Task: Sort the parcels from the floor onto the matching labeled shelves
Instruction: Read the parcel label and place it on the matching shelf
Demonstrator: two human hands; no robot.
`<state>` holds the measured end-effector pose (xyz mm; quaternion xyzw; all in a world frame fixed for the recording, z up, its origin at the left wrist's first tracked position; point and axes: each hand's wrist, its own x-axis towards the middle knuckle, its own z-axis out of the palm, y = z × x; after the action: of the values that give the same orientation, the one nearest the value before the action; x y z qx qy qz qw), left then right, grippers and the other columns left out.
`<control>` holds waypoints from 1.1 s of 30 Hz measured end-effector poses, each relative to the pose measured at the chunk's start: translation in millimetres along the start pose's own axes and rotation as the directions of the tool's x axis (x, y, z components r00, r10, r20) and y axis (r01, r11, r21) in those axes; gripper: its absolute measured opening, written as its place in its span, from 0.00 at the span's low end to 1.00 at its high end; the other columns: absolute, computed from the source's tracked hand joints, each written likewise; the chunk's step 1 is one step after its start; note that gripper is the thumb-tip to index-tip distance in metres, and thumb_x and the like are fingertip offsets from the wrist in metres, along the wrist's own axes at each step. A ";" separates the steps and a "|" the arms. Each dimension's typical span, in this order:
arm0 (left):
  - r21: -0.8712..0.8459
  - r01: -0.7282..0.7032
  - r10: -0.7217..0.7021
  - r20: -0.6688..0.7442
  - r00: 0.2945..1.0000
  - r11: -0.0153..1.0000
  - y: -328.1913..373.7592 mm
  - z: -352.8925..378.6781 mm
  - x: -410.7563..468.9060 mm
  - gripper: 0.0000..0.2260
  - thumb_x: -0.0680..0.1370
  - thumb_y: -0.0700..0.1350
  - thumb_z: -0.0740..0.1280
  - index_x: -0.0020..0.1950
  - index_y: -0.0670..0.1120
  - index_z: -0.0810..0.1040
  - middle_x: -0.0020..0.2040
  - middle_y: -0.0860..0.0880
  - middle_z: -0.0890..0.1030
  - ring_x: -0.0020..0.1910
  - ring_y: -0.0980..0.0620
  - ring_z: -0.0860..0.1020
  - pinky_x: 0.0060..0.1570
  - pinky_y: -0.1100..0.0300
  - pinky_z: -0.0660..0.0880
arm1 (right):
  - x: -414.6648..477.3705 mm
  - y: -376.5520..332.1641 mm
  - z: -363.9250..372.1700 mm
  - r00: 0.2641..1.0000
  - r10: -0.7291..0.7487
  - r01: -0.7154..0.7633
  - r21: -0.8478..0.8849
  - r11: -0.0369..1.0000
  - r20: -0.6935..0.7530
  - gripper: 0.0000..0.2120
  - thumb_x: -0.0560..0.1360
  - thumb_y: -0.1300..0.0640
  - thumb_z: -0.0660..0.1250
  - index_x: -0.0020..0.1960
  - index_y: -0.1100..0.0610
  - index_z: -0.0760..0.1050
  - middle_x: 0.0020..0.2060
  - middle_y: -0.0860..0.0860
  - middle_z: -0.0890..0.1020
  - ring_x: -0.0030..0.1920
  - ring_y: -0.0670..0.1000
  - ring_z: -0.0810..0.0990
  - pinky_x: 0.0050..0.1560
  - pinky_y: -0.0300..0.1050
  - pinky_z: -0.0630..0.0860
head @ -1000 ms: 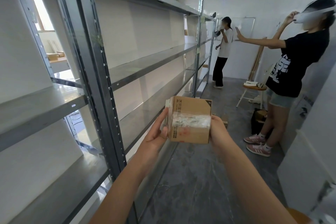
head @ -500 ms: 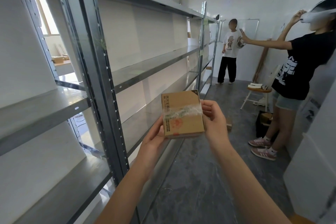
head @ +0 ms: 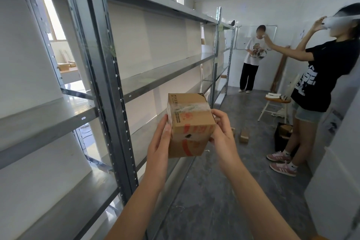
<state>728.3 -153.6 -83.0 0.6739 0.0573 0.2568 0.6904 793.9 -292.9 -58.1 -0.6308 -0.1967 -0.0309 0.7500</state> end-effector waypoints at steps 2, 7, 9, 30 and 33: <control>0.013 0.029 -0.029 -0.024 0.999 0.999 2.4 -2.2 0.9 0.25 0.79 0.67 0.54 0.75 0.67 0.69 0.66 0.67 0.75 0.63 0.67 0.72 0.61 0.62 0.70 | -0.8 -2.5 3.6 1.000 -0.014 0.015 -0.023 1.000 0.019 0.08 0.84 0.53 0.57 0.58 0.45 0.74 0.52 0.51 0.81 0.47 0.41 0.82 0.42 0.34 0.78; -0.004 0.183 -0.183 -0.045 0.982 0.983 4.3 -10.9 1.7 0.44 0.62 0.84 0.58 0.69 0.61 0.79 0.69 0.55 0.80 0.71 0.52 0.75 0.75 0.45 0.68 | -1.2 -10.2 5.7 0.998 -0.063 0.064 -0.120 0.991 0.005 0.10 0.84 0.51 0.57 0.57 0.41 0.76 0.52 0.49 0.81 0.55 0.48 0.81 0.45 0.36 0.79; -0.031 0.222 -0.223 -0.044 0.974 0.974 4.8 -11.9 3.6 0.43 0.61 0.84 0.59 0.65 0.59 0.82 0.66 0.55 0.83 0.70 0.52 0.76 0.76 0.44 0.66 | -0.7 -11.6 4.1 0.997 -0.075 0.076 -0.149 0.986 0.014 0.12 0.83 0.50 0.58 0.58 0.36 0.77 0.55 0.47 0.80 0.58 0.48 0.79 0.51 0.41 0.78; 0.033 0.103 -0.106 0.091 0.990 0.994 16.3 1.6 -6.4 0.33 0.73 0.69 0.56 0.79 0.68 0.59 0.79 0.63 0.64 0.78 0.56 0.65 0.66 0.61 0.64 | -6.7 -26.8 5.9 0.993 0.105 -0.107 -0.040 0.993 -0.060 0.17 0.85 0.48 0.50 0.59 0.30 0.75 0.59 0.44 0.82 0.59 0.44 0.79 0.53 0.45 0.77; 0.029 0.111 -0.113 0.069 0.991 0.993 15.0 2.9 -5.0 0.36 0.72 0.71 0.56 0.80 0.67 0.59 0.80 0.61 0.64 0.78 0.55 0.65 0.69 0.58 0.63 | -7.4 -28.1 5.5 0.990 0.121 -0.123 -0.023 0.992 -0.069 0.18 0.83 0.41 0.47 0.63 0.34 0.74 0.58 0.45 0.82 0.58 0.44 0.80 0.54 0.48 0.78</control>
<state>721.1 -159.0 -69.7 0.6869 0.0740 0.1930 0.6967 777.4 -294.8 -33.6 -0.6503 -0.1317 -0.0090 0.7481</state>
